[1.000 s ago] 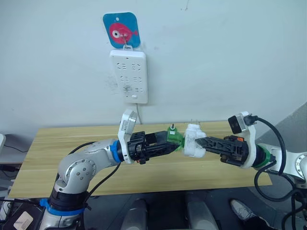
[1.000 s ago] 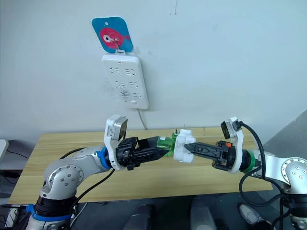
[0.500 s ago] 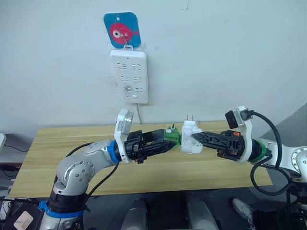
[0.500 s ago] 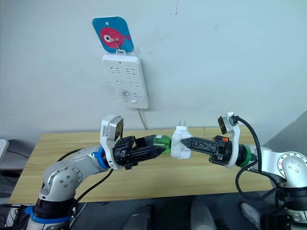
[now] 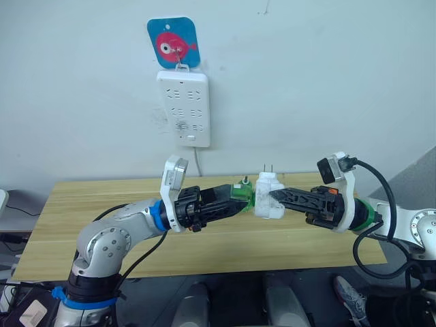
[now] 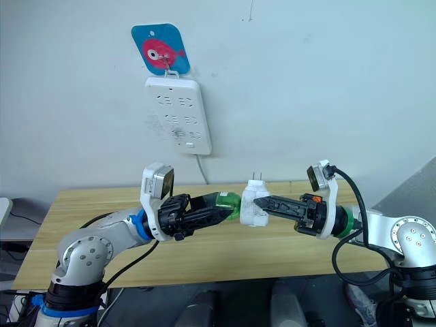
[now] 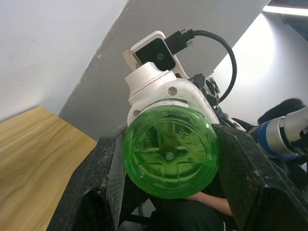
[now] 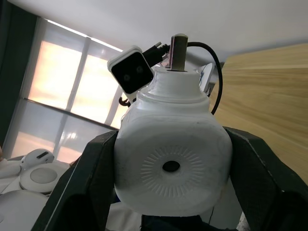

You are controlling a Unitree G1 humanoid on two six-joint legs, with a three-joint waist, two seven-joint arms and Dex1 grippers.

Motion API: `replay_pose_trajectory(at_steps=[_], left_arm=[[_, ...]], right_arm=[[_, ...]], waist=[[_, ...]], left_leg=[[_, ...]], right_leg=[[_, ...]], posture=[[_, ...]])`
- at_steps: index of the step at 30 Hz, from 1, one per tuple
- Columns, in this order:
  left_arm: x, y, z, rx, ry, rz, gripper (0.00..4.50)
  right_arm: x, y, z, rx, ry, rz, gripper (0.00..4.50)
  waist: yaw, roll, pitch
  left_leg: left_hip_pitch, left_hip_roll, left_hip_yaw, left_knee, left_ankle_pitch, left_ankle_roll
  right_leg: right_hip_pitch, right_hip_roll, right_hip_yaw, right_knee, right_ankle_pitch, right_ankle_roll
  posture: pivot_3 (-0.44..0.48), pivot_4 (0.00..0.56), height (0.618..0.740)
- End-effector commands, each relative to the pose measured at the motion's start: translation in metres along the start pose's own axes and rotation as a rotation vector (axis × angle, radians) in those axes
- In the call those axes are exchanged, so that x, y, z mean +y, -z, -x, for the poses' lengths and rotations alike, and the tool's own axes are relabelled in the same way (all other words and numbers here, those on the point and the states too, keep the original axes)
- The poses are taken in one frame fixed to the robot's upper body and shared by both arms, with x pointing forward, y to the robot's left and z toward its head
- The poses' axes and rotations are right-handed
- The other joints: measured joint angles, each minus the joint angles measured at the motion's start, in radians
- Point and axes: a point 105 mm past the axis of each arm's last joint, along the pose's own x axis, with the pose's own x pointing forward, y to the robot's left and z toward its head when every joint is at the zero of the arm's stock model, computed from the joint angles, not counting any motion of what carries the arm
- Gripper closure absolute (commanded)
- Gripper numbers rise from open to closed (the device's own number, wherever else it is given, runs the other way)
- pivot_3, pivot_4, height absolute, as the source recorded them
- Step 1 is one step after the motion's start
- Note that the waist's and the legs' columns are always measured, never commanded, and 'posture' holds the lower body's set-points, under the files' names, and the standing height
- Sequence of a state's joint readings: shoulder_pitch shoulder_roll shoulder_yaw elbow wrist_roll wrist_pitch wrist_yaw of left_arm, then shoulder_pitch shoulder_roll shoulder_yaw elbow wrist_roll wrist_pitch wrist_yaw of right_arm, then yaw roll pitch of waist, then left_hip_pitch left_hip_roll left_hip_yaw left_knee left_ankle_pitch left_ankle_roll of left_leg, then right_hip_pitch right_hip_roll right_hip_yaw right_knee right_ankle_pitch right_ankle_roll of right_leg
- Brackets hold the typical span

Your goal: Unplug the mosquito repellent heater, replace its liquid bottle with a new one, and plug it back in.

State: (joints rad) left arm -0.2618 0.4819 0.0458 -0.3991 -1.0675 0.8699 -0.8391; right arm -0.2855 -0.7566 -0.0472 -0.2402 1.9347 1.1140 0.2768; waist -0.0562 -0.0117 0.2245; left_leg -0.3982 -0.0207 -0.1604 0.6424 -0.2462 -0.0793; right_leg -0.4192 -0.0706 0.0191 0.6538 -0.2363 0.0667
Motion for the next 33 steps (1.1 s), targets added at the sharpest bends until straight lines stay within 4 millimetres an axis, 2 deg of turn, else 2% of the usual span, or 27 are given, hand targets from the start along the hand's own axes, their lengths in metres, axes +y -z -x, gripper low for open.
replay_pose_trajectory(at_steps=[1,3,8,12,14,19,23,33], left_arm=[[0.003,-0.001,-0.007,0.04,-0.04,-0.101,1.4],[0.002,0.001,-0.005,0.074,-0.047,-0.163,0.84],[-0.001,0.001,0.002,0.123,-0.062,-0.261,0.83],[-0.001,-0.004,0.013,0.189,-0.097,-0.44,0.83],[-0.004,-0.007,0.019,0.25,-0.078,-0.627,0.83],[-0.014,-0.006,0.022,0.327,0.026,-0.784,0.83],[-0.013,-0.001,0.023,0.362,0.083,-0.832,0.83],[-0.021,-0.001,0.009,0.335,0.153,-0.75,0.83]], right_arm=[[0.021,0.016,-0.011,0.078,-0.102,0.02,1.49],[0.019,0.016,-0.011,0.076,-0.096,0.015,1.49],[0.017,0.017,-0.01,0.075,-0.081,0.008,1.5],[0.015,0.017,-0.007,0.078,-0.064,0.003,1.5],[0.013,0.016,-0.005,0.086,-0.05,-0.001,1.5],[0.011,0.016,-0.004,0.102,-0.039,-0.004,1.5],[0.012,0.017,-0.004,0.128,-0.043,-0.006,1.5],[0.01,0.019,-0.006,0.146,-0.031,-0.014,1.5]], waist=[[0.001,0.0,0.0],[0.0,0.0,0.0],[0.001,0.0,0.0],[0.002,0.0,0.0],[0.002,0.0,0.0],[0.008,0.0,0.0],[0.011,0.0,0.0],[0.012,0.0,0.0]], left_leg=[[0.0,0.0,0.0,0.0,0.0,0.0],[0.0,0.0,0.0,0.0,0.0,0.0],[0.0,0.0,0.0,-0.001,0.0,0.0],[0.0,0.0,0.0,-0.001,0.0,0.0],[0.0,0.0,0.0,-0.001,0.0,0.0],[0.0,0.0,0.0,-0.001,0.0,0.0],[-0.001,0.0,0.0,-0.001,0.0,0.0],[-0.001,0.0,0.0,-0.001,0.0,0.001]], right_leg=[[0.0,0.0,0.0,0.0,0.0,0.0],[0.0,0.0,0.0,0.0,0.0,0.0],[0.0,0.0,0.0,0.0,0.0,0.0],[0.0,0.0,0.0,0.0,0.0,0.0],[0.0,0.0,0.0,0.0,0.0,0.0],[0.0,0.0,0.0,-0.002,0.0,0.0],[0.0,0.0,0.0,-0.003,0.0,0.0],[0.0,0.0,-0.001,-0.004,0.0,0.002]], posture=[[-0.054,0.212,0.74],[-0.05,0.213,0.74],[-0.045,0.214,0.74],[-0.032,0.217,0.74],[-0.025,0.217,0.74],[-0.015,0.213,0.74],[-0.012,0.212,0.74],[-0.023,0.205,0.74]])
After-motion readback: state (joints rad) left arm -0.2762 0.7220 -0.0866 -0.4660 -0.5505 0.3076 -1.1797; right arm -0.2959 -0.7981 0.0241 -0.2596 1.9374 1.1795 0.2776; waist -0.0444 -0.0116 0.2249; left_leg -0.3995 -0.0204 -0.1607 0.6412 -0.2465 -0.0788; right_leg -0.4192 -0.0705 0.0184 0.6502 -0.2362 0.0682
